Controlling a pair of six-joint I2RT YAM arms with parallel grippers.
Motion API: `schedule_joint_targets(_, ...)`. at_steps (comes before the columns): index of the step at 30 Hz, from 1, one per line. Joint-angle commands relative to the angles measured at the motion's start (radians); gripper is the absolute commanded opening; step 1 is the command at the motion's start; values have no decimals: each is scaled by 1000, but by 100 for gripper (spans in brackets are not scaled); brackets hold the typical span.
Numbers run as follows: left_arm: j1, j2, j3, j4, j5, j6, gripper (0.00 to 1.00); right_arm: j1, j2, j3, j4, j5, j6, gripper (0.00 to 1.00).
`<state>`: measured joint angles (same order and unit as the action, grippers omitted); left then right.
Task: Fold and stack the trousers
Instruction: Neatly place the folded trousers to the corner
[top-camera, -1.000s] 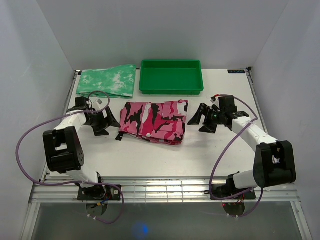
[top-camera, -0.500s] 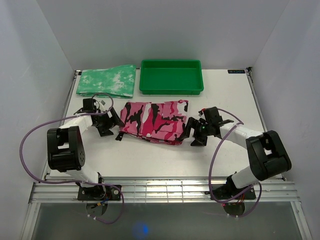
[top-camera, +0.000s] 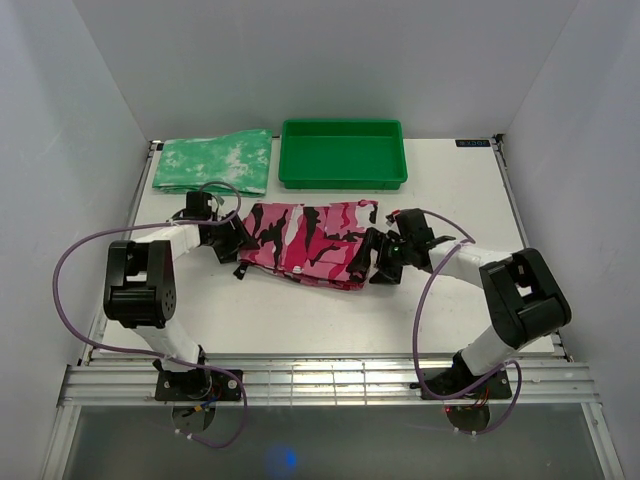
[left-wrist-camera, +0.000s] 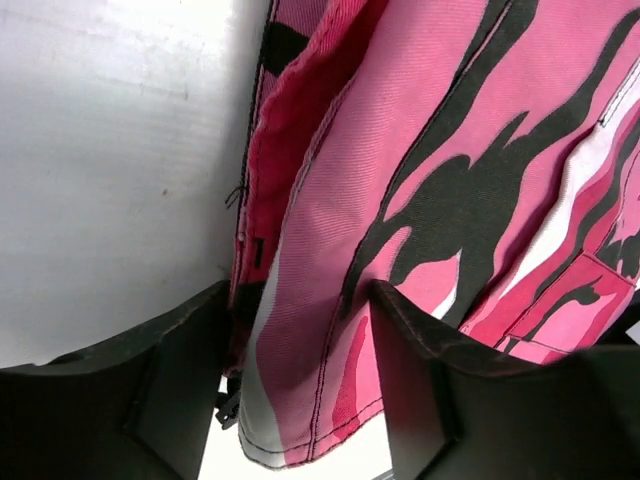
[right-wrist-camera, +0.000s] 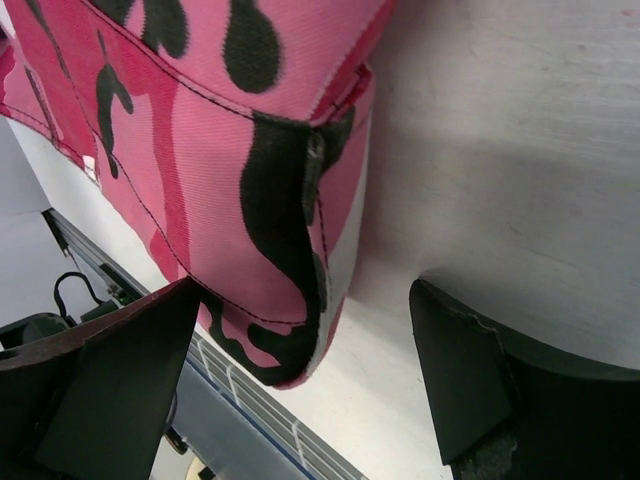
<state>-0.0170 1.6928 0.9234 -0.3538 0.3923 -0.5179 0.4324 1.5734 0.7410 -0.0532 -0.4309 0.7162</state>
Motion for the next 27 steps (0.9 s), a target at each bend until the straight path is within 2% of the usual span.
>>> schedule_joint_targets(1,-24,108,-29,-25,-125,-5,67,14,40,20,21,35,3,93)
schedule_joint_targets(4,-38,149,-11,-40,-171,1,58,14,59,29,27,29,-7,98)
schedule_joint_targets(5,-40,160,-6,-43,-176,7,55,14,65,32,29,27,-14,95)
schedule_joint_targets(7,-43,160,2,-51,-176,10,41,14,77,41,41,17,-15,89)
schedule_joint_targets(8,-44,159,6,-56,-168,16,33,14,82,47,41,12,-24,79)
schedule_joint_targets(10,-46,136,12,-65,-162,21,7,14,89,70,74,0,-46,67)
schedule_joint_targets(11,-46,124,15,-70,-155,35,2,14,88,81,78,-6,-75,55)
schedule_joint_targets(13,-46,76,20,-77,-145,39,0,14,74,113,73,-9,-93,45)
schedule_joint_targets(16,-44,-5,28,-83,-133,56,0,14,36,146,56,-19,-130,22)
schedule_joint_targets(17,-44,-25,34,-86,-132,61,0,14,22,164,55,-22,-138,11)
schedule_joint_targets(18,-46,-45,41,-88,-129,70,0,16,10,173,55,-23,-147,8)
schedule_joint_targets(27,-51,-226,83,-114,-158,130,0,14,-121,238,-14,-35,-221,8)
